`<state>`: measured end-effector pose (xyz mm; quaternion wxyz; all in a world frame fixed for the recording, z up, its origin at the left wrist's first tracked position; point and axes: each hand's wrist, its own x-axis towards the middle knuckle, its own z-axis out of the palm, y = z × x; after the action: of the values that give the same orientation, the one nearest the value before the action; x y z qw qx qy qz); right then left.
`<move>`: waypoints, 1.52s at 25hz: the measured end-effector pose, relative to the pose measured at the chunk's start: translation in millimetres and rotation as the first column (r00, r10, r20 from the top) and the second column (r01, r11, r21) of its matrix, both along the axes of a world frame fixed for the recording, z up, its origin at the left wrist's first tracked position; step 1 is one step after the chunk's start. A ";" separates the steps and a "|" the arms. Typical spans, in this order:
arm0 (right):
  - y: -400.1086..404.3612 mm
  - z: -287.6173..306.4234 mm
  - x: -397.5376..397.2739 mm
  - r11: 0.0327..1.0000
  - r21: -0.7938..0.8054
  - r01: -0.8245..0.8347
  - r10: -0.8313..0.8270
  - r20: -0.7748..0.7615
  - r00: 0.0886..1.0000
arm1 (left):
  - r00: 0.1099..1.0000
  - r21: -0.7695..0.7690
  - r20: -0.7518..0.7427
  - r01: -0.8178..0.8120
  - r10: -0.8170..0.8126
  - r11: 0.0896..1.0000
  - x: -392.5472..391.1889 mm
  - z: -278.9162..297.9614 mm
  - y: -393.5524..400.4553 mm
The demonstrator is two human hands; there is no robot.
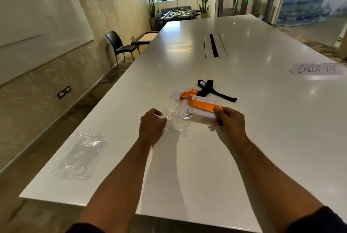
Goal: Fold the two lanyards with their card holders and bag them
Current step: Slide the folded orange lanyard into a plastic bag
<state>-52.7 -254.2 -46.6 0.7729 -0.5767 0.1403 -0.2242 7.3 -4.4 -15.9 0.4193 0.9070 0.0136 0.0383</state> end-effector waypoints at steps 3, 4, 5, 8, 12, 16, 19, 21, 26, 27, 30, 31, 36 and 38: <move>2.0 3.1 -2.8 1.000 -0.001 -0.001 0.001 0.001 1.000 | 0.963 0.322 0.269 -0.099 0.009 0.942 -4.3 -1.7 -11.9; 2.2 3.1 -3.0 1.000 -0.011 0.005 -0.005 0.000 1.000 | 0.936 0.354 0.343 -0.050 -0.080 0.934 -4.1 0.3 -17.4; 2.2 2.7 -2.6 1.000 -0.022 0.015 -0.015 -0.004 1.000 | 0.907 0.372 0.370 0.054 -0.201 0.927 -2.7 1.6 -23.1; 1.5 0.9 -1.1 0.998 -0.046 0.043 -0.043 -0.011 0.999 | 0.898 0.417 0.166 0.312 -0.409 0.854 -3.0 2.4 -44.7; 0.6 -2.3 0.7 0.999 -0.039 0.029 -0.030 -0.012 0.999 | 0.917 0.482 0.036 0.332 -0.397 0.811 -2.0 -4.2 -60.9; -0.2 -3.8 1.3 0.999 -0.041 0.017 -0.017 -0.007 1.000 | 0.933 0.393 -0.035 0.343 -0.359 0.853 5.1 0.7 -62.6; -0.1 -4.8 3.0 1.000 -0.026 0.005 -0.006 -0.001 1.000 | 0.936 0.393 -0.059 0.340 -0.346 0.854 4.9 5.5 -63.8; -1.5 -6.3 4.5 1.000 -0.022 0.007 -0.007 -0.007 1.000 | 0.930 0.392 -0.078 0.359 -0.359 0.847 3.4 7.9 -66.0; -3.1 -9.2 5.1 0.998 -0.057 -0.004 0.003 -0.006 1.000 | 0.911 0.342 -0.203 0.410 -0.359 0.846 3.6 15.4 -67.8; -3.0 -9.0 4.9 0.998 -0.057 -0.008 0.008 -0.003 1.000 | 0.908 0.316 -0.217 0.412 -0.357 0.855 4.6 16.6 -66.2; -2.7 -7.9 3.4 0.999 -0.047 -0.023 0.024 0.011 1.000 | 0.916 0.304 -0.181 0.398 -0.357 0.865 5.8 17.7 -61.8; -2.5 -7.2 2.4 0.998 -0.049 -0.030 0.031 0.014 0.999 | 0.928 0.314 -0.147 0.372 -0.342 0.874 4.6 18.4 -61.1; 1.4 -0.1 -5.6 0.981 -0.174 -0.084 0.084 -0.012 0.996 | 0.987 0.204 0.075 0.123 -0.141 0.971 1.5 24.1 -58.4; 3.7 3.0 -9.2 0.973 -0.202 -0.113 0.111 -0.022 0.994 | 0.980 0.201 0.159 0.086 -0.119 0.976 -1.0 27.9 -58.8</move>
<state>-62.0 -250.5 -43.7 0.7207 -0.6608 0.0880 -0.1902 6.3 -63.2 12.0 0.3302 0.9363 -0.0728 0.0949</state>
